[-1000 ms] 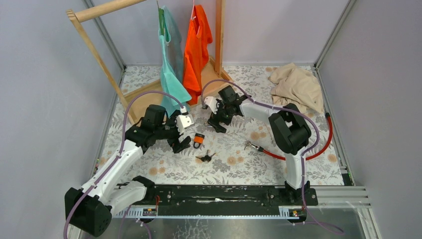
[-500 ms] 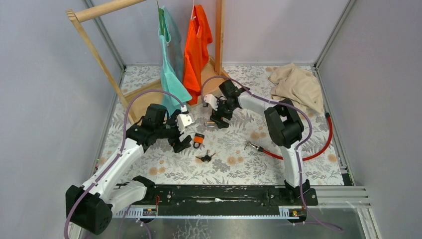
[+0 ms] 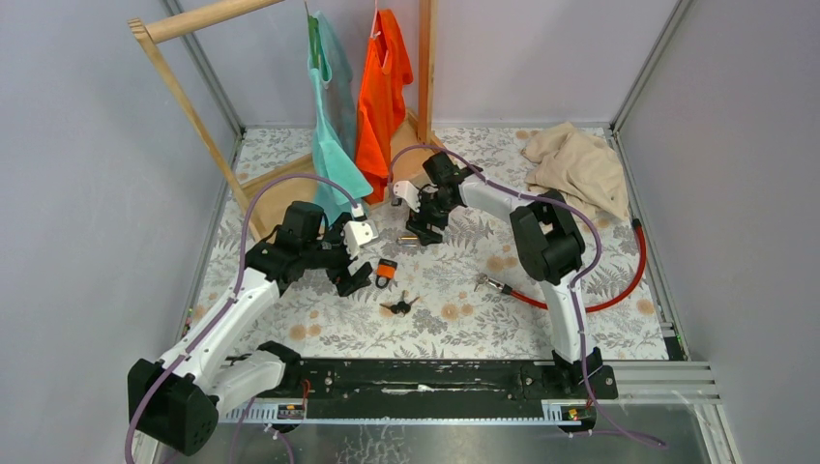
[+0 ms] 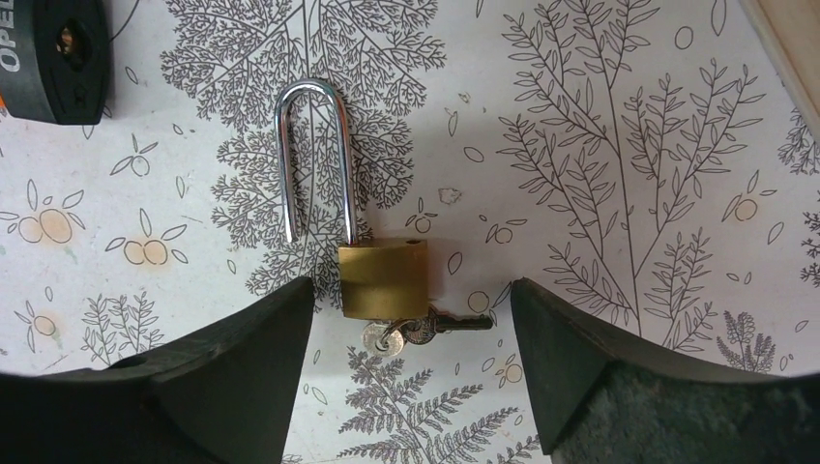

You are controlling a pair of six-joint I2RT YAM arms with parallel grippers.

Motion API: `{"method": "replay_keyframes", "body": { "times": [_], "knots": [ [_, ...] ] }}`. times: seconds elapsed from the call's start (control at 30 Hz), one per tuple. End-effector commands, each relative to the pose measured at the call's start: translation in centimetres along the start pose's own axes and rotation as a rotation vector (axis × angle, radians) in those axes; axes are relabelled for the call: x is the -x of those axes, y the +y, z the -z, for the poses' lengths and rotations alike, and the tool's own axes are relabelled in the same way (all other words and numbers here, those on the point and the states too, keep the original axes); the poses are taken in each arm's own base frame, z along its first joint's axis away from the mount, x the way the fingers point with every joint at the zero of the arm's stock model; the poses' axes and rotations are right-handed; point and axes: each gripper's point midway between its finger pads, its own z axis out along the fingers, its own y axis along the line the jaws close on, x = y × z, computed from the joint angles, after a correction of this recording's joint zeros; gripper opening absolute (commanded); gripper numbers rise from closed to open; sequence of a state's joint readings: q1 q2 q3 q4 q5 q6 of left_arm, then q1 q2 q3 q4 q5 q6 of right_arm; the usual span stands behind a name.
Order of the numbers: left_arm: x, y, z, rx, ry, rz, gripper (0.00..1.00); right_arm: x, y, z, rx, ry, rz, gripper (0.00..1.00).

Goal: Lock with the key
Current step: Pick up the lock from the center of the board.

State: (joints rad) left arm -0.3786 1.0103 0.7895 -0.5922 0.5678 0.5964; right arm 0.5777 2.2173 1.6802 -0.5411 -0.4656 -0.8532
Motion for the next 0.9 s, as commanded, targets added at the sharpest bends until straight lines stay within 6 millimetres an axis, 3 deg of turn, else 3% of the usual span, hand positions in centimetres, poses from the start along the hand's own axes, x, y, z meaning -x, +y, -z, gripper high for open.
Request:
{"method": "replay_keyframes", "body": {
  "times": [0.0,0.4,0.43,0.7,0.87],
  "knots": [
    [1.4,1.2,0.5,0.044,-0.031,-0.013,1.00,0.0,0.1,-0.3,0.022,-0.008,0.027,0.79],
    [1.3,2.0,0.7,0.095,-0.024,-0.013,1.00,0.2,0.2,-0.6,0.011,-0.029,0.030,0.68],
    [1.3,2.0,0.7,0.097,-0.024,-0.014,1.00,-0.5,0.7,-0.9,0.023,-0.019,0.021,0.66],
    [1.3,2.6,0.9,0.127,-0.017,-0.019,1.00,-0.5,1.1,0.2,0.000,-0.029,0.033,0.43],
    [1.7,2.5,1.0,0.120,-0.028,-0.022,1.00,0.0,1.7,2.7,-0.040,-0.038,0.048,0.26]
  ]
}}
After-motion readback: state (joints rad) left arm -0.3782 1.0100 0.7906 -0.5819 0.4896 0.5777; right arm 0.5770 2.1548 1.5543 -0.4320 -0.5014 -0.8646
